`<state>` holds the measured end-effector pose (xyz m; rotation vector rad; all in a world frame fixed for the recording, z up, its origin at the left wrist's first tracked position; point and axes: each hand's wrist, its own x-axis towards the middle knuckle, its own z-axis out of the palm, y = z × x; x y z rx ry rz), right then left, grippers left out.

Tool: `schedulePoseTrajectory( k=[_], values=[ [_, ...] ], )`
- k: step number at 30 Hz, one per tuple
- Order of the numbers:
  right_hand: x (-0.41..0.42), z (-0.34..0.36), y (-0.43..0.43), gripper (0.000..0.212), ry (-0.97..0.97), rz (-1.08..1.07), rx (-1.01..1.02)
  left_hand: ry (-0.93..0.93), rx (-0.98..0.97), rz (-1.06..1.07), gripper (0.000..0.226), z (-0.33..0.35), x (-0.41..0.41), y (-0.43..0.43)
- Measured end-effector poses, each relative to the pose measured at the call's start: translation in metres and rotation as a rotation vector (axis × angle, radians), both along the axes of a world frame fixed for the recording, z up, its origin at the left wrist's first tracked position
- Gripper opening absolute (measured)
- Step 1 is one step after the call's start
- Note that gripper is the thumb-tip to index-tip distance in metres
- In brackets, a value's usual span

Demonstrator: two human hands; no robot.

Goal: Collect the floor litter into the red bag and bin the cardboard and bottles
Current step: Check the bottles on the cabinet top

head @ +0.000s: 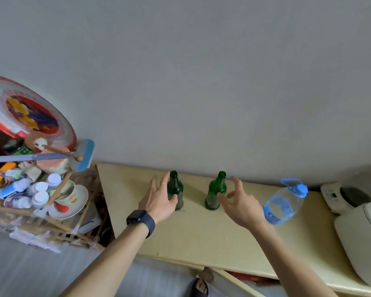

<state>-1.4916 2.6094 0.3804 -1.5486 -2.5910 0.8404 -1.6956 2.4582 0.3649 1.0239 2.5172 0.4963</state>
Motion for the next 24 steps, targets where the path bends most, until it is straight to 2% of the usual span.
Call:
schedulePoseTrajectory(
  k=[3, 6, 11, 16, 24],
  values=[
    [-0.032, -0.013, 0.031, 0.072, -0.054, -0.045, 0.006, 0.215, -0.155, -0.085, 0.079, -0.010, -0.022, 0.029],
    [-0.062, -0.025, 0.059, 0.056, -0.111, -0.025, 0.053, 0.396, -0.245, -0.219, 0.073, -0.012, -0.047, 0.060],
    [-0.065, -0.040, 0.076, 0.034, -0.148, -0.021, 0.092, 0.363, -0.330, -0.372, 0.041, -0.025, -0.067, 0.094],
    [-0.053, -0.052, 0.060, 0.032, -0.164, -0.148, 0.109, 0.402, -0.337, -0.554, 0.036, -0.042, -0.085, 0.113],
    [0.007, -0.047, -0.030, 0.024, 0.077, -0.623, 0.007, 0.493, -0.243, -0.930, 0.031, -0.026, -0.056, 0.134]
  ],
)
